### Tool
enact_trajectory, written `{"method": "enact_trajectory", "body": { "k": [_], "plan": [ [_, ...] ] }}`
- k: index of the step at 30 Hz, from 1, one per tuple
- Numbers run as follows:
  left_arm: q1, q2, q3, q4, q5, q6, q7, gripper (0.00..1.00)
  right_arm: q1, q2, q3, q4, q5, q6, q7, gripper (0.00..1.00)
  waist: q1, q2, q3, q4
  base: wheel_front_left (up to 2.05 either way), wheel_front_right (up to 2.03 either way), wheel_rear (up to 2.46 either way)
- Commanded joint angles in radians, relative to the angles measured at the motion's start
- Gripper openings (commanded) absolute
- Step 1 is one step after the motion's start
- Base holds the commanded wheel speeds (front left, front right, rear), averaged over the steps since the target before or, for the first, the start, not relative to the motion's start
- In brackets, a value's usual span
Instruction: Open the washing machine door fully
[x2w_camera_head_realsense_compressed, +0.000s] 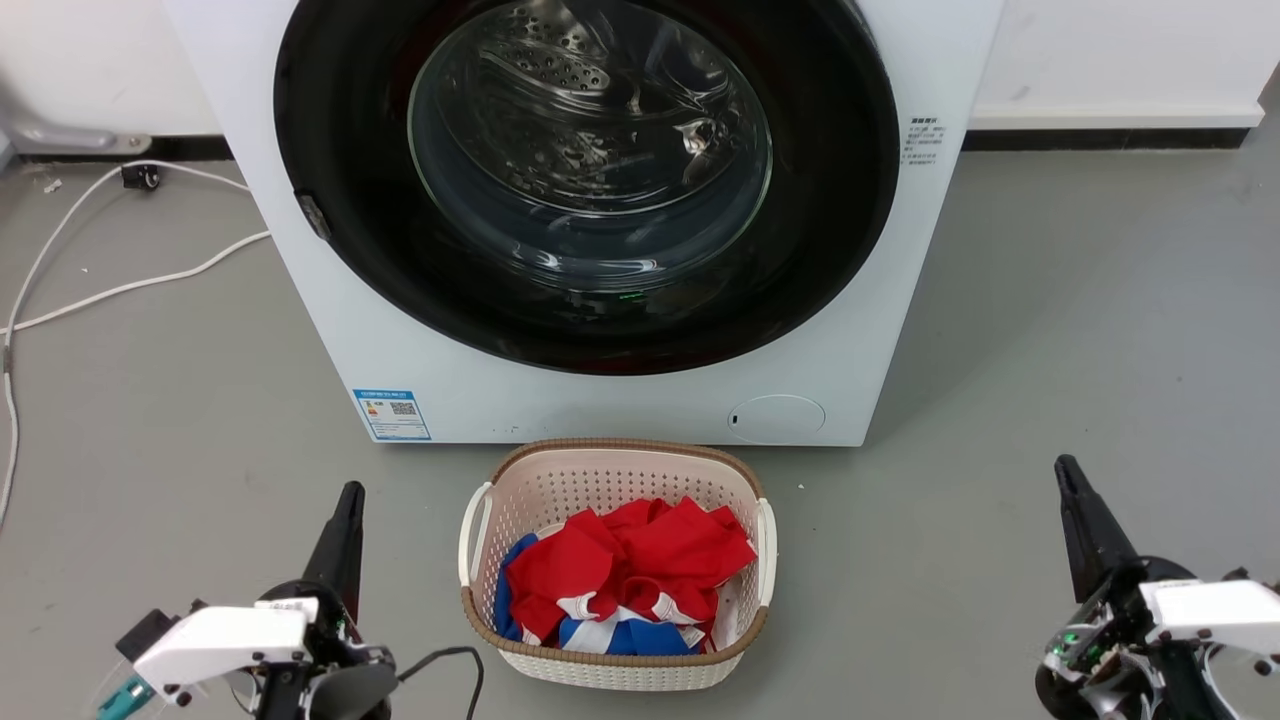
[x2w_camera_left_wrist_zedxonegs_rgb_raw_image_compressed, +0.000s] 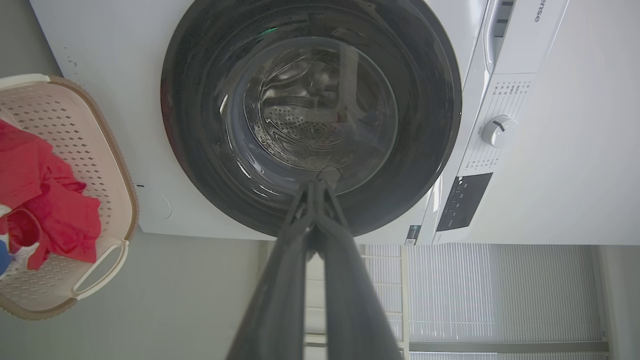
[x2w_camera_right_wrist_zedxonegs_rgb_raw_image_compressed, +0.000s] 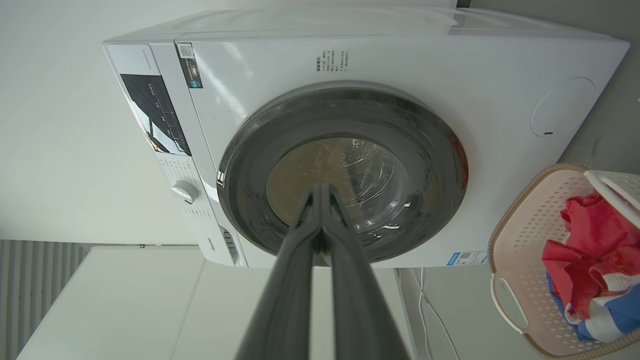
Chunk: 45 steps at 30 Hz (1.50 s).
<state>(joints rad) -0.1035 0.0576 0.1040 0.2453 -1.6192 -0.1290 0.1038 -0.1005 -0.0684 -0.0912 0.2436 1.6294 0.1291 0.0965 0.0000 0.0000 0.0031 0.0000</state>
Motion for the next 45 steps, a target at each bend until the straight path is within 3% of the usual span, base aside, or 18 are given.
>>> {"method": "enact_trajectory", "body": {
  "k": [1, 10, 18, 45],
  "plan": [
    [0.001, -0.001, -0.001, 0.003, 0.001, 0.000, -0.001, 1.00, 0.002, 0.000, 0.000, 0.002, 0.000, 0.000, 0.000, 1.00, 0.0000, 0.0000, 0.000, 0.000, 0.00, 0.00, 0.00],
    [-0.006, -0.002, -0.050, -0.007, 0.016, 0.000, -0.043, 1.00, 0.022, 0.000, 0.009, -0.018, -0.022, 0.000, -0.033, 1.00, 0.0001, 0.0000, 0.001, -0.001, 0.00, 0.00, 0.00],
    [-0.014, -0.003, -0.068, -0.047, 0.101, 0.000, -0.079, 1.00, 0.031, -0.018, 0.028, -0.055, -0.097, 0.000, -0.076, 1.00, 0.0001, 0.0000, 0.002, -0.003, 0.00, 0.00, 0.00],
    [-0.023, -0.003, -0.151, -0.086, 0.777, 0.007, -0.181, 1.00, 0.075, -0.034, 0.045, -0.145, -0.796, 0.001, -0.165, 1.00, 0.0000, 0.0000, 0.005, -0.010, 0.00, 0.00, 0.00]
  ]
}}
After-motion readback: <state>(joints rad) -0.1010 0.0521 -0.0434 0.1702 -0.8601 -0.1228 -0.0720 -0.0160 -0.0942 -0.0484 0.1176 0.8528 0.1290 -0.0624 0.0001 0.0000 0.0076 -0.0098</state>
